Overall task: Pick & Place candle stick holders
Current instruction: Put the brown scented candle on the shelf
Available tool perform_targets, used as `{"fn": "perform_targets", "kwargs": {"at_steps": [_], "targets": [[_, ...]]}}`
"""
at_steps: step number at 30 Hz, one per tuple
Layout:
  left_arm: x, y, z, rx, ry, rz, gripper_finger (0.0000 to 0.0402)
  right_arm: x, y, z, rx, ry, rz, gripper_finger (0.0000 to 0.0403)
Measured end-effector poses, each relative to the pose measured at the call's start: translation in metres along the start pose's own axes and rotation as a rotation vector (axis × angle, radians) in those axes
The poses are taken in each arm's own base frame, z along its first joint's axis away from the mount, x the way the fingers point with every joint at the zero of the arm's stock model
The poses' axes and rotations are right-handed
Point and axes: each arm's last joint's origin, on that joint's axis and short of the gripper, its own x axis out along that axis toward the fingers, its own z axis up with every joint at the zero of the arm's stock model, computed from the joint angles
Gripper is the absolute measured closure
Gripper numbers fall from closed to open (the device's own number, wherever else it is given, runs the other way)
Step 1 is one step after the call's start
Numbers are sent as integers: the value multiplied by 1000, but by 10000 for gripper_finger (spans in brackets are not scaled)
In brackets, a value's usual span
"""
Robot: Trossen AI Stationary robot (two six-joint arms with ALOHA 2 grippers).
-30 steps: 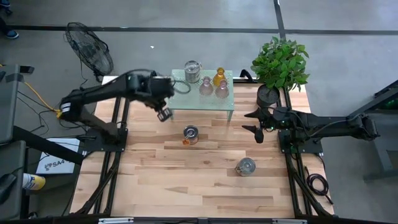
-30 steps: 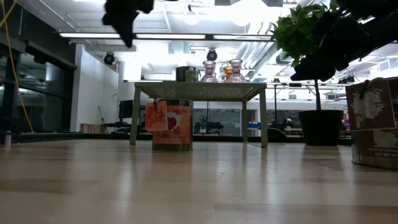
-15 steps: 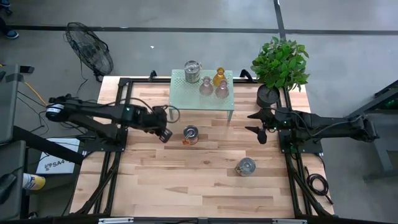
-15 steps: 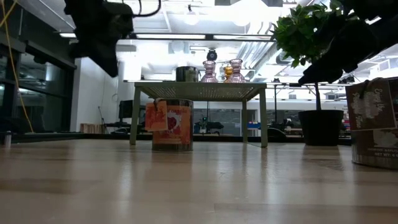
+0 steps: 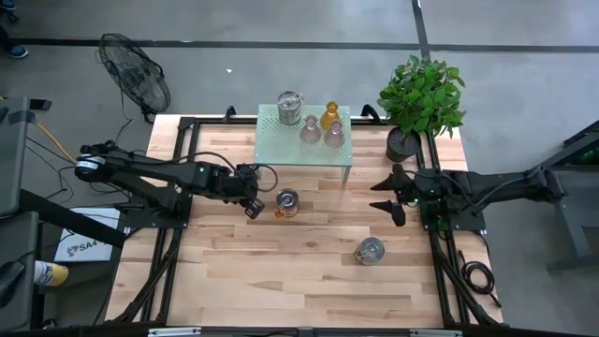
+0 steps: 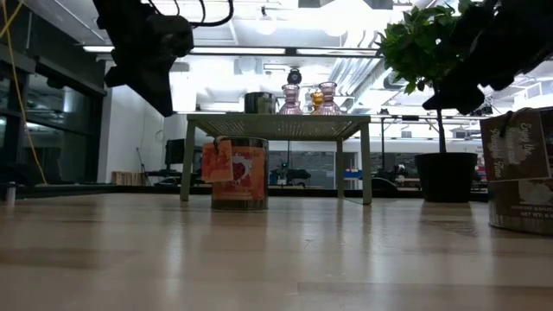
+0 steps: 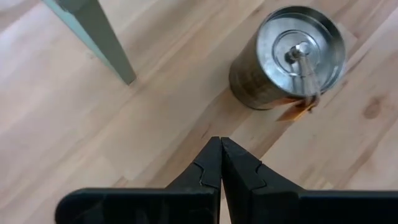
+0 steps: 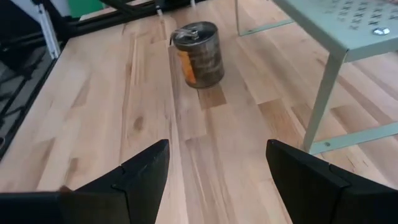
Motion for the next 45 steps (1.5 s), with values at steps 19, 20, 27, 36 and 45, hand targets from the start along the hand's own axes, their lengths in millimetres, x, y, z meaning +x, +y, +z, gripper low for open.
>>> {"fn": "perform_targets", "kwargs": {"at_steps": [19,20,27,36,45], "targets": [[29,23,-50,145,-261,-15,402,13,57,50,178,455,-211,139],[30,25,-53,145,-287,-47,402,17,60,50,188,490,-221,139],[31,35,-63,152,-459,-222,402,39,83,53,238,706,-277,139],[37,43,-73,231,-562,-328,402,58,110,44,280,895,-314,139],[49,53,-89,222,-647,-467,402,64,116,29,325,985,-400,139]]}}
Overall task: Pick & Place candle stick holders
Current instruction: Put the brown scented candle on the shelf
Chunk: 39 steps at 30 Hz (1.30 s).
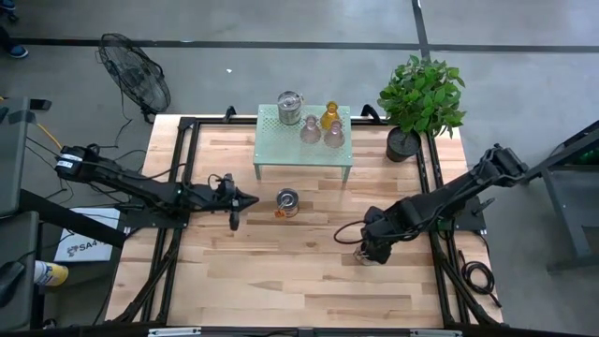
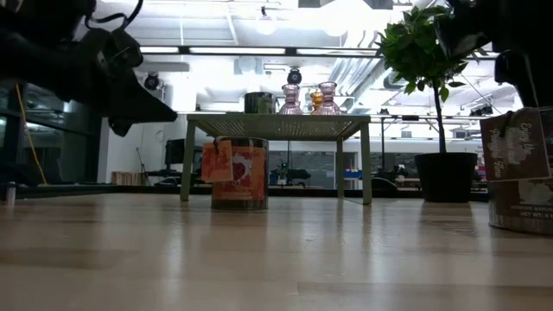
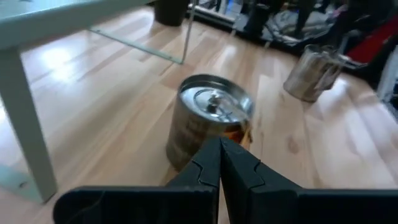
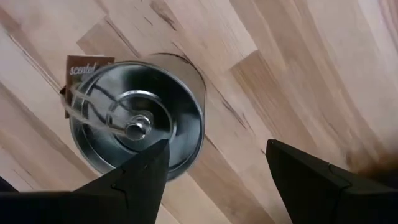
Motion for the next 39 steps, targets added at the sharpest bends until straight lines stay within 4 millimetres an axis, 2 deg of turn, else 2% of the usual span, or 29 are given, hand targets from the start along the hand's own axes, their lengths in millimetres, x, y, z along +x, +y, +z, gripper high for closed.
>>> {"fn": "perform_targets", "kwargs": {"at_steps": [6,12,19,39], "targets": [[-1,-1,2,5,-24,-41,402,1,0,1,31,-38,-12,139],[-1,-2,3,18,-29,-68,402,17,-3,-1,48,-16,15,139],[-1,-2,3,27,-28,-67,402,18,-3,-2,42,-7,16,147],[-1,-2,3,29,-28,-66,402,18,-3,-2,-15,44,41,288]]}}
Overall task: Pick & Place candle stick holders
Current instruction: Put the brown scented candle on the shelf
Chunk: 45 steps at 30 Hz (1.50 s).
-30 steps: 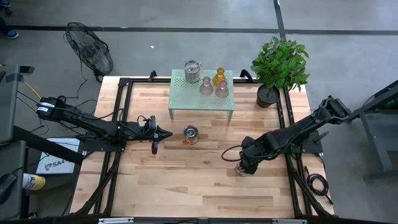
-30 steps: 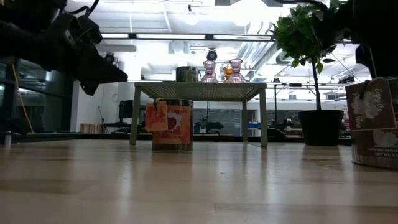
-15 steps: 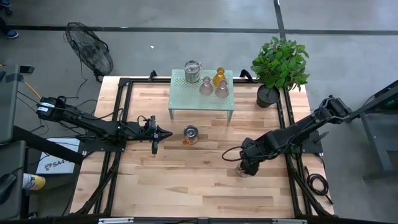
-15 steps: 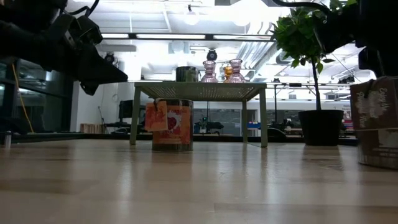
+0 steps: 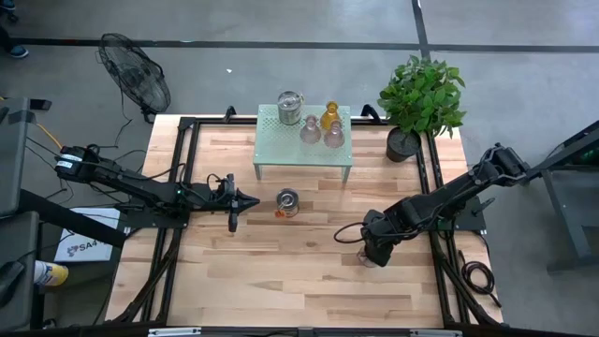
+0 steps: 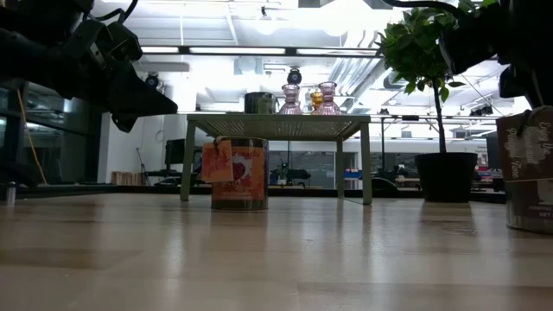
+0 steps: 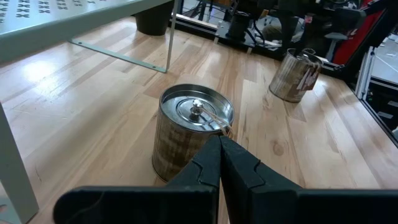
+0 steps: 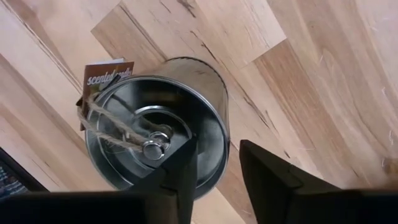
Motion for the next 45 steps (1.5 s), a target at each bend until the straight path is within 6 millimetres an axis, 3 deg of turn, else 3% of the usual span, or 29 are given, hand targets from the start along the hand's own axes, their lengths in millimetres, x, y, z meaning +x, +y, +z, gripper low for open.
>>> {"fn": "perform_targets", "kwargs": {"at_steps": [15,25,32,45], "targets": [[0,0,-1,1,6,5,402,-8,-4,0,-37,-64,20,363],[0,0,-1,2,8,6,402,-9,-3,0,-69,-57,50,388],[0,0,-1,3,14,7,402,-10,-1,1,-74,-61,68,369],[0,0,-1,3,14,4,402,-2,1,2,-77,-86,111,270]]}}
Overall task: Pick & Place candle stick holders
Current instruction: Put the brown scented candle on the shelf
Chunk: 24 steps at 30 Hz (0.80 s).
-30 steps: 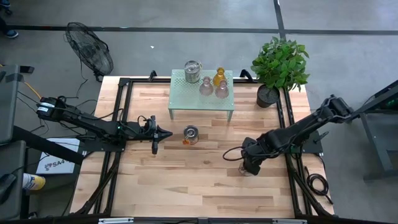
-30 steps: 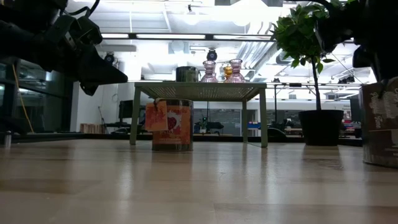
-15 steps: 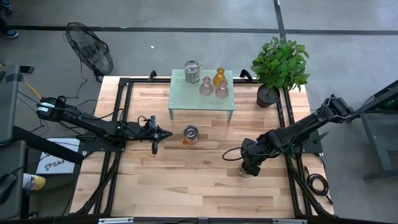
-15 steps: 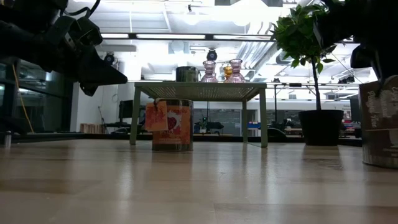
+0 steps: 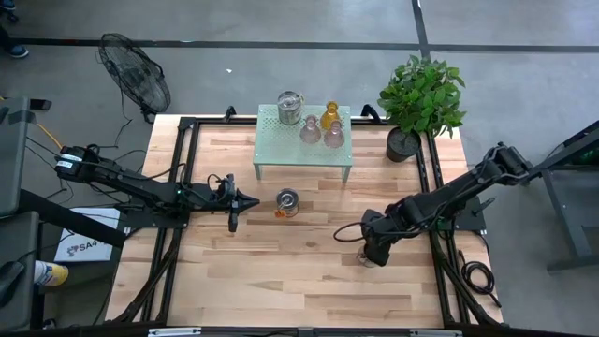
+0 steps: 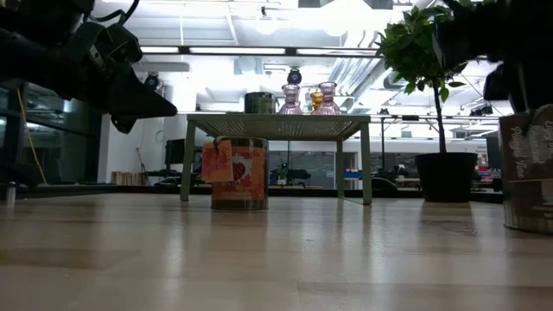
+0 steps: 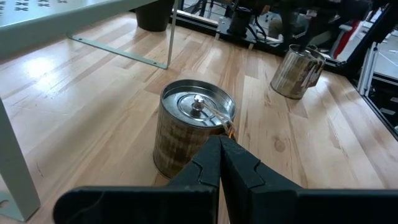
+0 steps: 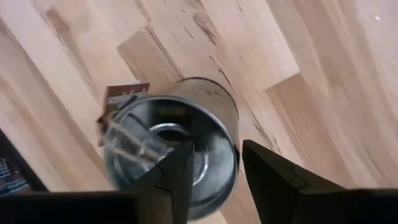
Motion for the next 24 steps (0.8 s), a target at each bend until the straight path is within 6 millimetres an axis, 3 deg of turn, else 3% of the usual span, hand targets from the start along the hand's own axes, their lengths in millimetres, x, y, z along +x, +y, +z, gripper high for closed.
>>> {"fn": "perform_targets", "kwargs": {"at_steps": [9,24], "targets": [[0,0,0,0,0,1,402,9,-3,-2,23,22,29,280],[0,0,0,0,0,1,402,9,-4,-4,0,56,35,336]]}}
